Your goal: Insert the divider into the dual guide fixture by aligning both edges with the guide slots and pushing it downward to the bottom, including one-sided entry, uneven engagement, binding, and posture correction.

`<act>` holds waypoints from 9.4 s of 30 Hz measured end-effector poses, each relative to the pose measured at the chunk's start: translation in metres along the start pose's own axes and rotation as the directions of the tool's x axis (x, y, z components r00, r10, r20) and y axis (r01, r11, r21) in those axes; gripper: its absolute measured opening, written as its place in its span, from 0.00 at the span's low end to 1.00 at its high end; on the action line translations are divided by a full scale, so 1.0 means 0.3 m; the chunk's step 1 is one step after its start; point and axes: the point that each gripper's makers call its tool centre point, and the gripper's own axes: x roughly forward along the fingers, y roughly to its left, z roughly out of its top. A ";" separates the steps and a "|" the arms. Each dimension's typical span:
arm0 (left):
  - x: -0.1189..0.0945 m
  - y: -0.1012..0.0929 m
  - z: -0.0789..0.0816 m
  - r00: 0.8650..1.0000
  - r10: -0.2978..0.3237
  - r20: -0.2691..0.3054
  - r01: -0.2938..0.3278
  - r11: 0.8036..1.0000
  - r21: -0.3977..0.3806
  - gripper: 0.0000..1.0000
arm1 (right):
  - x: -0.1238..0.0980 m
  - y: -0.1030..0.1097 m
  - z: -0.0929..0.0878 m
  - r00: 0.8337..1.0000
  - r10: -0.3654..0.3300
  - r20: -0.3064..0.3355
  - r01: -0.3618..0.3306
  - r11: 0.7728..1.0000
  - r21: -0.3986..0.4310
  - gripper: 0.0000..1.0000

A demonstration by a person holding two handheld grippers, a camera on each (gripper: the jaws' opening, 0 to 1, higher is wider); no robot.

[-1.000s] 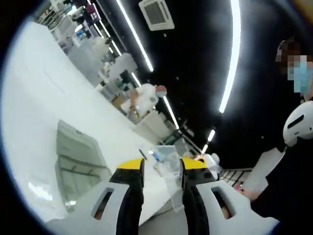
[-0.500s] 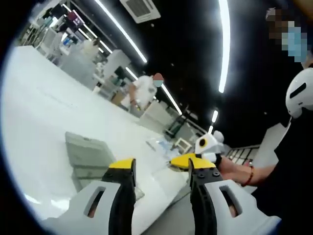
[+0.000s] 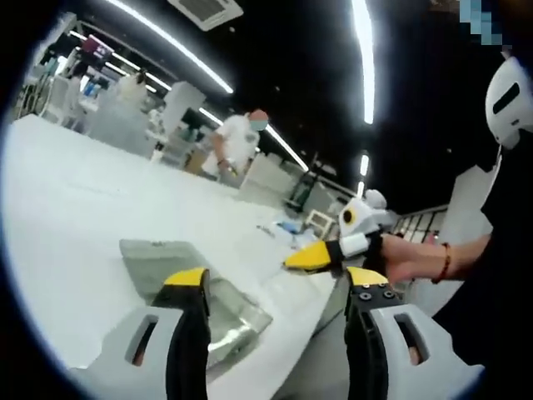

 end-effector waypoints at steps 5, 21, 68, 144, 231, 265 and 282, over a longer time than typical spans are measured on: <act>-0.001 0.014 -0.019 0.999 -0.009 -0.032 0.010 1.000 0.023 0.68 | 0.019 -0.029 0.002 0.999 -0.054 -0.005 0.054 0.999 0.005 0.00; 0.026 0.033 -0.084 0.994 -0.050 -0.096 0.055 0.998 0.043 0.74 | 0.067 -0.111 -0.015 0.977 -0.199 -0.073 0.199 0.980 -0.005 0.00; 0.032 0.143 -0.116 0.990 -0.006 -0.144 0.014 0.998 0.055 0.85 | 0.150 -0.259 -0.074 0.883 -0.437 -0.171 0.409 0.895 -0.177 0.00; 0.005 0.151 -0.117 0.986 0.018 -0.164 -0.008 0.998 0.066 0.82 | 0.217 -0.298 -0.123 0.832 -0.509 -0.220 0.412 0.833 -0.370 0.01; -0.240 0.330 -0.212 0.616 0.736 -0.282 -0.717 0.672 0.187 0.53 | -0.024 -0.213 -0.053 0.985 -0.143 -0.100 0.094 0.918 -0.385 0.25; -0.194 0.436 -0.383 0.438 0.770 -0.464 -0.685 0.620 0.382 0.43 | -0.028 -0.240 -0.083 0.982 -0.096 -0.163 0.034 0.938 -0.345 0.24; -0.180 0.475 -0.425 0.410 0.764 -0.498 -0.708 0.611 0.354 0.39 | -0.015 -0.266 -0.099 0.977 -0.078 -0.201 0.006 0.941 -0.339 0.23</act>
